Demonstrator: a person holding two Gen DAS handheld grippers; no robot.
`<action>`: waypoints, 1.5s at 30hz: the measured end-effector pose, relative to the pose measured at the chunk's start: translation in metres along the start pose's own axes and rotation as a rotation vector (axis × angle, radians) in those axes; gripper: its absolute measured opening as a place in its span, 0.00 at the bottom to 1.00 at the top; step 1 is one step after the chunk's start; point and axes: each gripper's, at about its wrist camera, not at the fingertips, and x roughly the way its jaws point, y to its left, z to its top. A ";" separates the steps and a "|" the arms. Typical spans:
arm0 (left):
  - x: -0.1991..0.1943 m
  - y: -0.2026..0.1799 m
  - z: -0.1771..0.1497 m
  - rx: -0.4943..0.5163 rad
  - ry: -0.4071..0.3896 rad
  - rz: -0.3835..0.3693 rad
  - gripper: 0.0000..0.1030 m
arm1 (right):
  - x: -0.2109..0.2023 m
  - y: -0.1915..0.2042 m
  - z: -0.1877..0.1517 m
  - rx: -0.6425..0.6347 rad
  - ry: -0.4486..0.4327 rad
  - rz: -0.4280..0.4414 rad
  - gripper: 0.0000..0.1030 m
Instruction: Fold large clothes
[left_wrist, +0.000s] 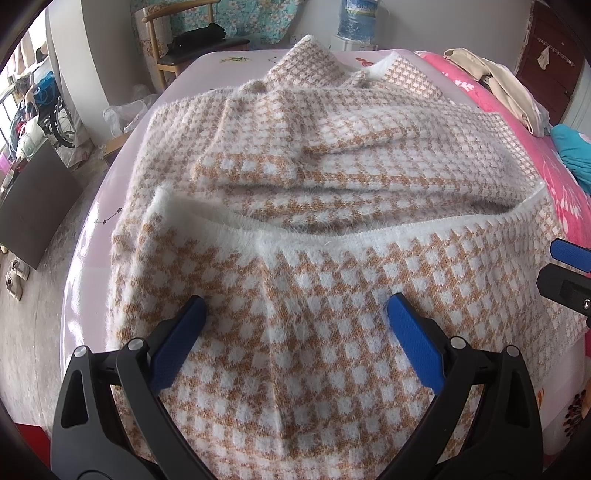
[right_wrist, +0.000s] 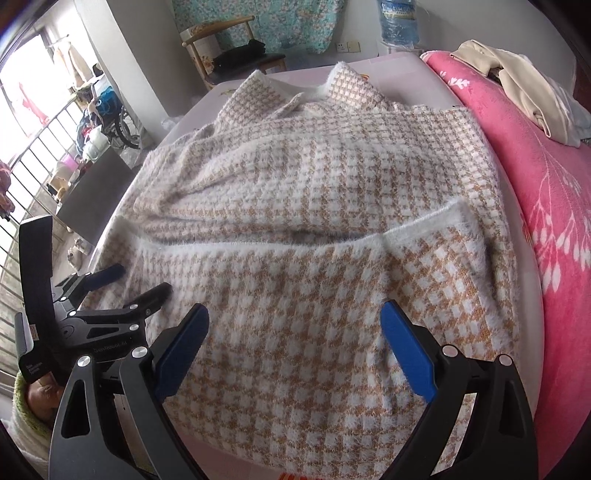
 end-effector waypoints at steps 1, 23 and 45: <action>0.000 0.000 0.000 0.000 0.001 0.000 0.92 | 0.000 0.001 0.001 0.000 0.001 0.002 0.89; -0.063 0.020 0.074 0.114 -0.221 -0.039 0.92 | -0.018 -0.004 0.112 -0.117 -0.060 0.099 0.89; 0.134 0.008 0.308 -0.028 -0.061 -0.230 0.57 | 0.191 -0.097 0.337 0.145 0.154 0.107 0.48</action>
